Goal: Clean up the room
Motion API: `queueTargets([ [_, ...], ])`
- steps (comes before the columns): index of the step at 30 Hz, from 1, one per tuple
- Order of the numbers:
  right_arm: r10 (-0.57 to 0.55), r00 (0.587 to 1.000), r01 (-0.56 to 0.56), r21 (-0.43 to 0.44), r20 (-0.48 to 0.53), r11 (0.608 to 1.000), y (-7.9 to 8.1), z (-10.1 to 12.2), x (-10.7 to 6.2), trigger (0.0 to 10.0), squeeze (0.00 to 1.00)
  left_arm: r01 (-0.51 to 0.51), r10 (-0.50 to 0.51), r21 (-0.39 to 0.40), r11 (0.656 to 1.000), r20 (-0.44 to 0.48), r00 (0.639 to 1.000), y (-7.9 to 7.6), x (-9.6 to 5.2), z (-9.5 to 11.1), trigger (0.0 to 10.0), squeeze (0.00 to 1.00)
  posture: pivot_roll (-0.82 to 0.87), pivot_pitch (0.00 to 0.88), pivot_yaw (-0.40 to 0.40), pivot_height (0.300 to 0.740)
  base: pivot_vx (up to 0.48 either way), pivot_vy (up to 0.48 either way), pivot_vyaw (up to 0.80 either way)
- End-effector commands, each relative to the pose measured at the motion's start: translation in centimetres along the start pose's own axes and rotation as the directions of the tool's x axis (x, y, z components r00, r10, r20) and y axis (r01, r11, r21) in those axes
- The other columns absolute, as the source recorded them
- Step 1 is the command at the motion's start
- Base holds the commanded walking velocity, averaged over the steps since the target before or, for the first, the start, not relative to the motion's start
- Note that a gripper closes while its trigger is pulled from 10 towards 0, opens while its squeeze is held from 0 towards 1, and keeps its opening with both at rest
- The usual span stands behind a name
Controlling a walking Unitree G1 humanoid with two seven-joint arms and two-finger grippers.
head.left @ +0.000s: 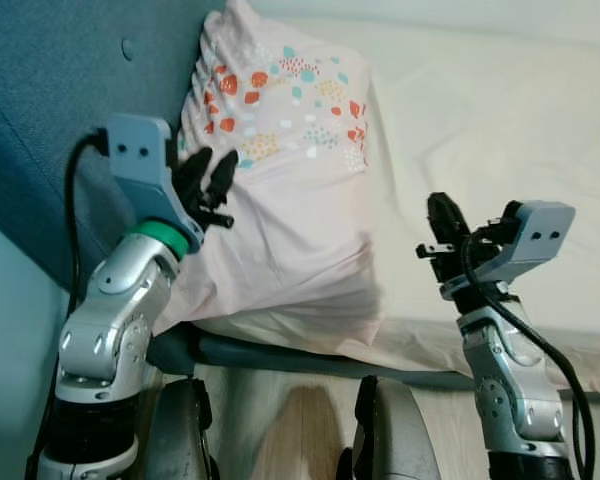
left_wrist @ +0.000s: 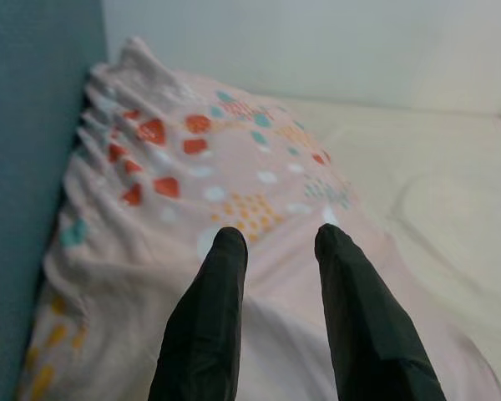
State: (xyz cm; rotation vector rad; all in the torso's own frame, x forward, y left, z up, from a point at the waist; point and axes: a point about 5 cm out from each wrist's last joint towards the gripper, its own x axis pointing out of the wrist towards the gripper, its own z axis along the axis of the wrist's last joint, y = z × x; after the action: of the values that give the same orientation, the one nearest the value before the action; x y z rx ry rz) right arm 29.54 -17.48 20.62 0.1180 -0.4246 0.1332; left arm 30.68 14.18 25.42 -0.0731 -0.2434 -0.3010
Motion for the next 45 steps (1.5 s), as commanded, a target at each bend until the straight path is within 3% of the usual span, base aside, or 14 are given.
queueTargets([
  [1, -0.019, 1.0, 0.018, -0.03, -0.011, 0.999, -0.4, -0.4, -0.3, 10.0, 0.0, 0.026, -0.026, 0.012, 1.0, -0.027, 0.999, -0.4, -0.2, -0.6, 10.0, 0.0, 0.05, 0.105, 0.001, 0.591, 0.0, 0.0, 0.0],
  [14, -0.031, 0.999, 0.029, -0.052, -0.031, 0.998, -0.6, -1.2, -0.5, 10.0, 0.0, 0.003, 0.0, 0.078, 0.997, -0.037, 0.999, -0.1, 0.4, -1.6, 10.0, 0.0, 0.05, 0.106, -0.006, 0.631, 0.0, 0.0, 0.0],
  [16, -0.043, 0.998, 0.042, -0.051, -0.036, 0.998, -0.7, -1.7, -0.6, 10.0, 0.0, -0.039, 0.047, 0.098, 0.994, -0.083, 0.995, 0.2, 0.7, -3.6, 10.0, 0.0, 0.05, 0.108, -0.009, 0.646, 0.0, 0.0, 0.0],
  [18, -0.046, 0.998, 0.044, -0.054, -0.038, 0.998, -0.7, -1.9, -0.6, 10.0, 0.0, -0.05, 0.059, 0.093, 0.994, -0.089, 0.994, 0.1, 0.9, -4.1, 10.0, 0.0, 0.04, 0.111, -0.011, 0.656, 0.0, 0.0, 0.0],
  [24, -0.05, 0.997, 0.047, -0.064, -0.051, 0.997, -0.9, -2.3, -0.9, 10.0, 0.0, -0.019, 0.025, 0.076, 0.997, -0.071, 0.997, -0.7, 1.1, -3.7, 10.0, 0.0, 0.04, 0.111, -0.011, 0.681, 0.0, 0.0, 0.0],
  [45, -0.099, 0.991, 0.094, -0.059, -0.085, 0.994, -1.3, -3.2, -1.1, 10.0, 0.0, -0.009, 0.012, 0.073, 0.997, -0.049, 0.999, -1.2, 1.6, -3.5, 10.0, 0.0, 0.04, 0.113, -0.012, 0.701, 0.0, 0.0, 0.0],
])
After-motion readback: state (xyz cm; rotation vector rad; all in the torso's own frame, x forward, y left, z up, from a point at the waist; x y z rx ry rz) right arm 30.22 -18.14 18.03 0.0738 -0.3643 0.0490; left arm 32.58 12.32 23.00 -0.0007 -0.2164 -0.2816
